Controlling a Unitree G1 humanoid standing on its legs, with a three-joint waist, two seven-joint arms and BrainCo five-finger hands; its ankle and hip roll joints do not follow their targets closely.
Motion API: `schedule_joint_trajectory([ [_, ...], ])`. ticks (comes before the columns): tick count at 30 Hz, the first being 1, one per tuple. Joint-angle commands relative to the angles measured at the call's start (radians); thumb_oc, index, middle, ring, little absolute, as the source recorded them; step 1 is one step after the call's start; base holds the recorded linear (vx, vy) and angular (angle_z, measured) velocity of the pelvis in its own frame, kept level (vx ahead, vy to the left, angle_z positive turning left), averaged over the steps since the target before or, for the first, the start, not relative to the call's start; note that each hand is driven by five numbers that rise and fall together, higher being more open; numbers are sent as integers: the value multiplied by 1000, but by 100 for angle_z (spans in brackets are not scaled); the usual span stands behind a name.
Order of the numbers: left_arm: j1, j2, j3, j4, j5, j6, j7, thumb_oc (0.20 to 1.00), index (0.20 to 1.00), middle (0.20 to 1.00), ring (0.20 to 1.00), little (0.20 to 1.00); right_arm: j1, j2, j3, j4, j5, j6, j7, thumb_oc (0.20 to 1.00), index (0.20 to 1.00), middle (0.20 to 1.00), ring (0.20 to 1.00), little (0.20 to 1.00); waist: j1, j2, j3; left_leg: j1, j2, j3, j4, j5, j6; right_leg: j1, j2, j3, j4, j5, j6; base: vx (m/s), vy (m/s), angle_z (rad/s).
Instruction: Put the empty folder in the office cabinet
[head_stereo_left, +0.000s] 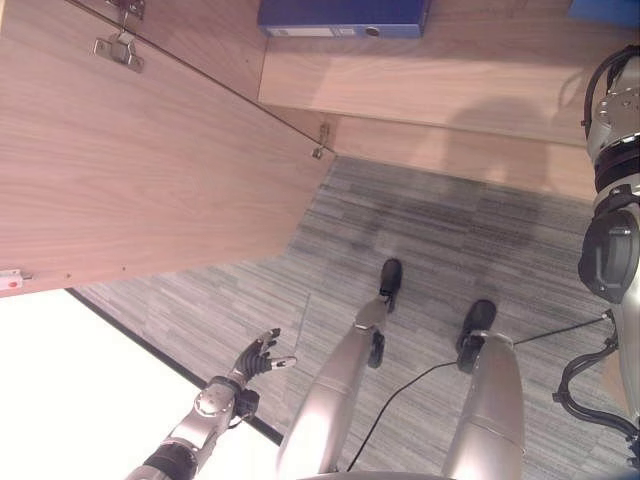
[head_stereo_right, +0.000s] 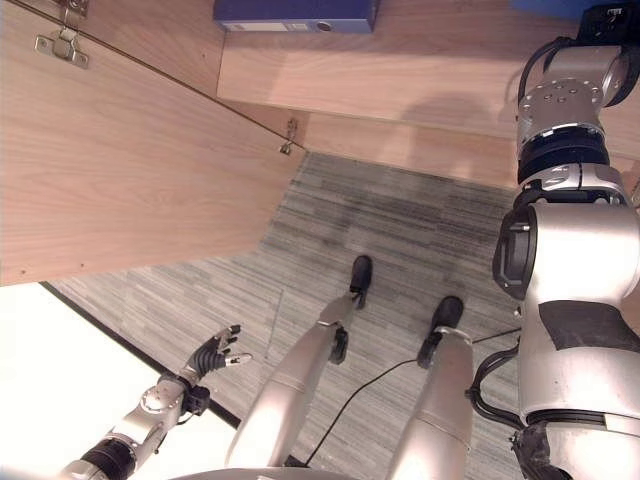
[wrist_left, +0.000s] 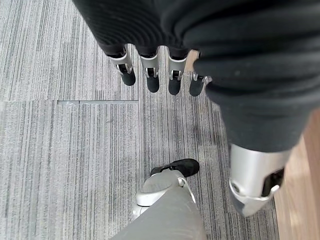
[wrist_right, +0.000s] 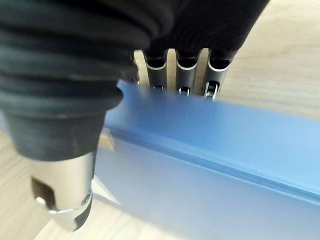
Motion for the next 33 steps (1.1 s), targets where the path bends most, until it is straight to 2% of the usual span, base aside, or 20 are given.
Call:
schedule_joint_trajectory([
  [1,-50,51,-15,46,-25,-6,19,1000,1000,1000,1000,1000,-14,-78,62,-11,-34,8,-26,1000,1000,1000,1000,1000,15,-12,-9,62,15,11,76,-230,-18,104,15,95,-153,47,139,0,0,0],
  [9,-68,48,-26,60,-11,-6,44,1000,1000,1000,1000,1000,2,-55,61,37,-65,33,-88,1000,1000,1000,1000,1000,2,-24,2,93,21,10,34,-205,-23,138,23,81,-194,67,137,-5,-1,0],
  [15,-76,43,-25,63,-17,-7,58,1000,1000,1000,1000,1000,30,-30,46,58,-73,47,-113,1000,1000,1000,1000,1000,-5,-30,8,109,23,7,17,-206,-26,150,26,80,-205,65,137,-25,1,0],
  [16,-77,41,-25,64,-20,-7,63,1000,1000,1000,1000,1000,50,-16,35,68,-77,53,-119,1000,1000,1000,1000,1000,-6,-29,20,104,26,14,10,-177,-24,147,26,67,-216,94,131,0,0,0],
  [18,-79,38,-26,66,-20,-6,65,1000,1000,1000,1000,1000,57,-11,31,74,-75,57,-121,1000,1000,1000,1000,1000,-10,-33,14,115,24,8,7,-202,-27,158,29,77,-214,67,135,-6,-6,-2],
  [19,-78,35,-28,69,-20,-7,68,1000,1000,1000,1000,1000,72,-4,20,87,-70,63,-122,1000,1000,1000,1000,1000,-9,-30,25,109,29,15,2,-173,-24,154,28,64,-224,98,130,0,0,0],
  [20,-79,34,-27,70,-20,-7,68,1000,1000,1000,1000,1000,72,-5,20,87,-70,63,-121,1000,1000,1000,1000,1000,-11,-33,18,118,27,7,0,-195,-26,162,31,75,-223,76,134,-108,3,-4],
  [21,-78,34,-28,71,-20,-6,71,1000,1000,1000,1000,1000,81,3,15,94,-67,66,-122,1000,1000,1000,1000,1000,-10,-32,27,112,31,14,-2,-172,-24,157,29,63,-227,99,129,54,-35,-7],
  [24,-83,28,-30,73,-21,-5,76,1000,1000,1000,1000,1000,107,14,-4,109,-61,72,-125,1000,1000,1000,1000,1000,-13,-35,24,123,30,5,-8,-192,-27,171,36,71,-232,77,133,-7,-25,-5],
  [25,-83,24,-32,75,-22,-7,80,1000,1000,1000,1000,1000,121,27,-11,121,-54,75,-126,1000,1000,1000,1000,1000,-11,-32,34,119,34,10,-13,-167,-25,165,36,59,-237,100,128,0,0,0],
  [26,-84,23,-32,76,-22,-7,80,1000,1000,1000,1000,1000,120,26,-11,121,-54,75,-126,1000,1000,1000,1000,1000,-13,-35,27,128,32,3,-16,-189,-28,173,38,70,-235,77,133,-82,3,-1],
  [27,-82,23,-32,78,-22,-7,81,1000,1000,1000,1000,1000,128,31,-17,124,-50,74,-126,1000,1000,1000,1000,1000,-12,-33,36,123,35,9,-16,-167,-26,169,36,58,-239,99,128,0,0,0],
  [29,-82,18,-34,84,-20,-9,86,1000,1000,1000,1000,1000,143,44,-24,128,-44,72,-130,1000,1000,1000,1000,1000,-11,-35,38,130,38,9,-26,-163,-27,176,37,56,-249,103,129,0,-23,0],
  [30,-84,16,-35,86,-20,-8,87,1000,1000,1000,1000,1000,142,46,-22,130,-43,72,-131,1000,1000,1000,1000,1000,-13,-38,31,140,36,1,-31,-184,-29,184,41,66,-248,78,133,89,-37,-1],
  [33,-84,11,-35,88,-20,-9,89,1000,1000,1000,1000,1000,152,46,-28,135,-43,74,-133,1000,1000,1000,1000,1000,-14,-36,35,148,38,1,-42,-176,-29,187,44,63,-251,84,132,27,-19,-3],
])
